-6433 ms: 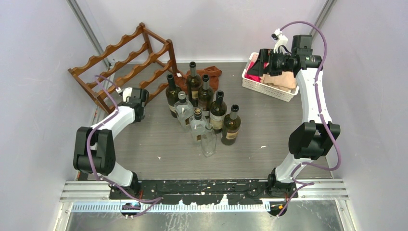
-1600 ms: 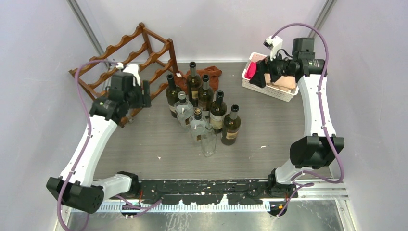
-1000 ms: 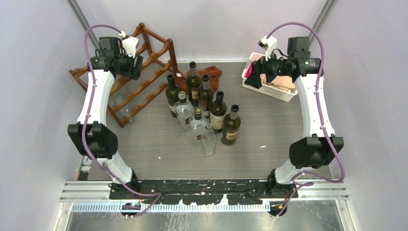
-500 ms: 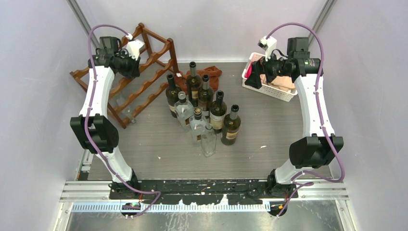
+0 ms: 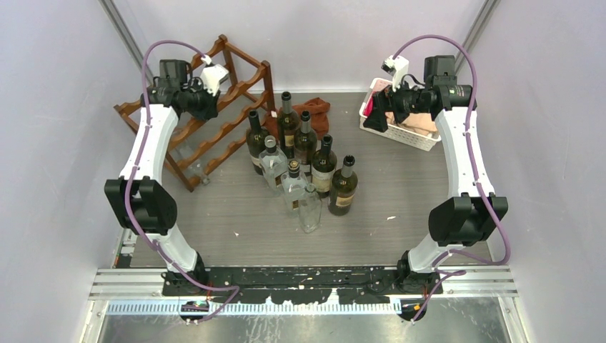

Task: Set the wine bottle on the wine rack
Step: Adjust the wine rack at the center of the board.

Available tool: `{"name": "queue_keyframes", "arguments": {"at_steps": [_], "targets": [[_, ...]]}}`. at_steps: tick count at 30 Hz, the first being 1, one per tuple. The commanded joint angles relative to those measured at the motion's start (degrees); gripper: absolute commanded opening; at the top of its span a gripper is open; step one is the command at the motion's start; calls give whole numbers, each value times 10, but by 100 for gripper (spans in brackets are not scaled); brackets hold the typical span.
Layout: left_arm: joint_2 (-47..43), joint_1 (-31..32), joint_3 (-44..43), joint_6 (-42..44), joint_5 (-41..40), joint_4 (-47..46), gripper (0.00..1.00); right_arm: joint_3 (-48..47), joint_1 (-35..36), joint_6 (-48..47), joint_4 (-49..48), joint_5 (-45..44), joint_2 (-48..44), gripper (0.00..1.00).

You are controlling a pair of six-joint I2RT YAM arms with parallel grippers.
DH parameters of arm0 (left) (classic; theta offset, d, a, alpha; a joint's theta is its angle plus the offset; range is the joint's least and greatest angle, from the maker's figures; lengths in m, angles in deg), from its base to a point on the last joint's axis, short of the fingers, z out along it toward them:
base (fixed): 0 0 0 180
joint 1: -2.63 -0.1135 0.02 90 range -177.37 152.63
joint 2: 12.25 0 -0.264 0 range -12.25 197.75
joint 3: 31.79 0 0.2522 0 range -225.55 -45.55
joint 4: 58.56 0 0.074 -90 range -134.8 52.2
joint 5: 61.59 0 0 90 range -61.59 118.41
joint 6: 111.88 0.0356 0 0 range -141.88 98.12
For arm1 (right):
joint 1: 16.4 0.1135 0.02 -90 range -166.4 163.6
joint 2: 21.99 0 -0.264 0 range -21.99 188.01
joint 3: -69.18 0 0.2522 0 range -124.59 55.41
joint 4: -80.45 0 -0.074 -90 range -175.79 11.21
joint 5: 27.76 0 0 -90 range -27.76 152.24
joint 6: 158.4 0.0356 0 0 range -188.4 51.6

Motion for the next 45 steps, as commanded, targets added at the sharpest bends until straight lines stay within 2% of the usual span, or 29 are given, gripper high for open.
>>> {"name": "queue_keyframes", "arguments": {"at_steps": [1, 5, 15, 22, 30, 35, 36, 38, 40, 42, 45], "targets": [[-23, 26, -7, 40, 43, -16, 0, -20, -1, -10, -6, -1, -9, 100], [-12, 26, -13, 50, 48, -15, 0, -17, -1, -12, -4, -1, -11, 100], [15, 29, -55, 107, 123, 24, 0, -7, -1, -16, -3, 3, -19, 100], [12, 24, -48, 137, 119, 47, 0, 0, -1, -11, -9, 8, -21, 100], [10, 3, -65, 211, 184, 104, 0, 1, -1, -6, -12, 14, -22, 100], [14, -6, -55, 189, 166, 71, 3, 3, -1, -6, -12, 14, -25, 100], [13, -6, -54, 181, 159, 63, 8, 4, -1, -6, -12, 14, -26, 100], [8, -6, -47, 132, 129, 22, 36, 5, -1, -6, -12, 14, -27, 100], [1, -6, -42, 95, 98, -10, 57, 7, -1, -6, -12, 15, -26, 100], [-12, -6, -38, 46, 69, -55, 68, 8, -1, -7, -14, 16, -28, 100], [-41, -6, -38, -36, 36, -100, 76, 10, -1, -7, -15, 17, -28, 100]]}}
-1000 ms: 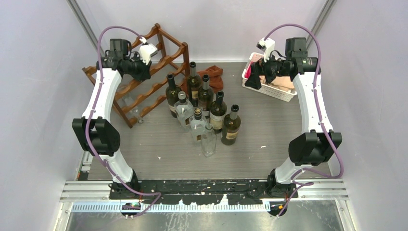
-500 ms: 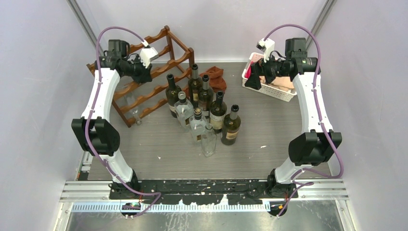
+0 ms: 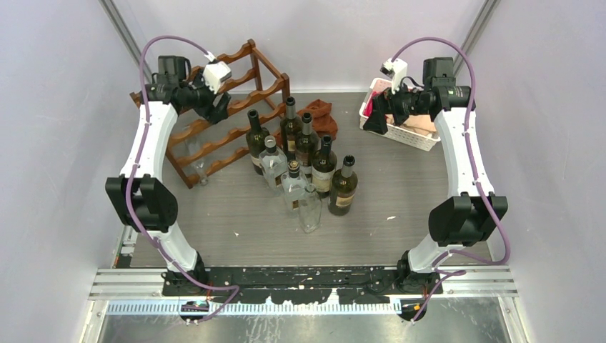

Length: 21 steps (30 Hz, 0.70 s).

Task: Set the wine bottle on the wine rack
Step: Adjust the wine rack at the center of the board.

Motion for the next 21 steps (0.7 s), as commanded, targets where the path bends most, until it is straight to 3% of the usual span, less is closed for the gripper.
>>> {"name": "queue_keyframes", "arguments": {"at_steps": [1, 5, 8, 16, 21], "targets": [[-71, -1, -4, -142, -67, -125, 77, -1, -1, 3, -20, 15, -27, 100], [-150, -1, 28, -331, -131, -156, 83, -2, -1, -7, -21, 10, -29, 100], [-253, -1, 129, -468, -141, -194, 88, 1, -1, -11, -24, 7, -30, 100], [-480, -1, 343, -626, -176, -192, 69, 10, -1, -12, -35, 13, -28, 100], [-609, -2, 538, -794, -222, -227, 64, 15, -1, -6, -46, 21, -28, 100]]}}
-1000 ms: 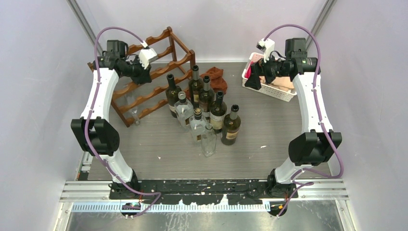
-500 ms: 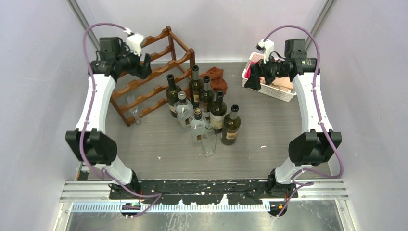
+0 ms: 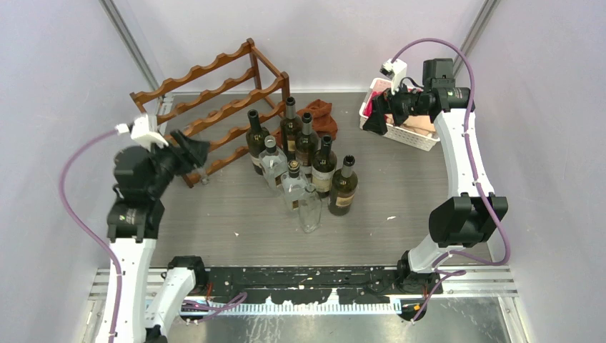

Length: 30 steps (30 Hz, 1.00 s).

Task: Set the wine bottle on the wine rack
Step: Adjust the wine rack at the center of the board, then adjust the wine bottle in the wine rack.

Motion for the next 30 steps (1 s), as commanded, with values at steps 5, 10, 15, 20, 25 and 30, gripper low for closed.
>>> {"name": "queue_keyframes", "arguments": {"at_steps": [5, 10, 15, 20, 25, 30], "targets": [[-140, -1, 262, -259, -127, -30, 62, 16, -1, -2, -42, 20, -30, 100], [-113, -1, 343, -275, -188, -80, 59, 25, -2, 4, -51, 18, -33, 100], [-18, -21, 390, -243, -216, -216, 59, 36, -2, 28, -67, 20, -31, 100], [49, -50, 420, -238, -203, -333, 59, 42, -2, 67, -79, 21, -20, 100], [86, -68, 472, -227, -194, -476, 58, 66, -2, 90, -102, 25, -22, 100], [128, -69, 485, -214, -178, -541, 59, 71, -3, 92, -109, 27, -18, 100]]}}
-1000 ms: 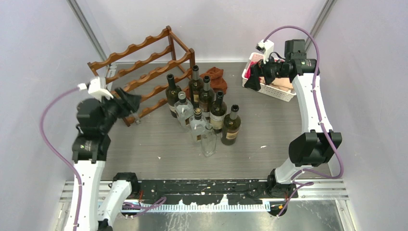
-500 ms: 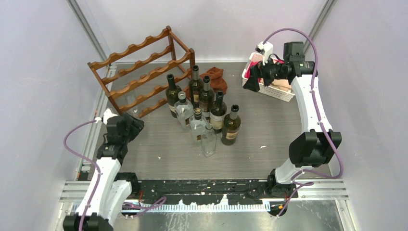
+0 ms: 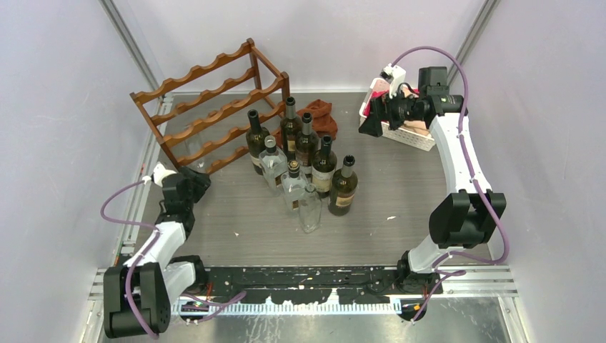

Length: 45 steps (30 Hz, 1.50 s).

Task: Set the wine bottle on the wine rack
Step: Adjust the wine bottle in the wine rack.

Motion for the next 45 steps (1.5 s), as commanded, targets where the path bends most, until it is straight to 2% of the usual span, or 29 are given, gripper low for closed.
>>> {"name": "queue_keyframes", "arguments": {"at_steps": [1, 6, 9, 21, 25, 28, 30, 38, 45], "targets": [[26, -5, 7, 18, 6, -142, 59, -3, -3, 14, -37, 20, -12, 100], [53, -11, 13, 10, 4, -175, 56, -5, -4, 14, -36, 23, -8, 100], [62, -15, 14, 5, 4, -173, 50, -8, -5, 12, -36, 23, -8, 100], [121, -17, 11, -3, 32, -198, 47, -17, -6, 12, -35, 27, -3, 100], [126, -17, 16, -4, 38, -206, 32, -18, -7, 10, -34, 27, -4, 100], [117, -17, 22, -13, 36, -199, 6, -18, -8, 9, -33, 27, -3, 100], [105, -17, 25, -21, 36, -188, 0, -17, -9, 8, -33, 27, -4, 100], [54, -17, 65, -70, -4, -169, 0, -21, -14, 2, -37, 27, 3, 100], [61, -12, 84, -122, -20, -162, 0, -30, -18, -4, -37, 28, 12, 100]]}}
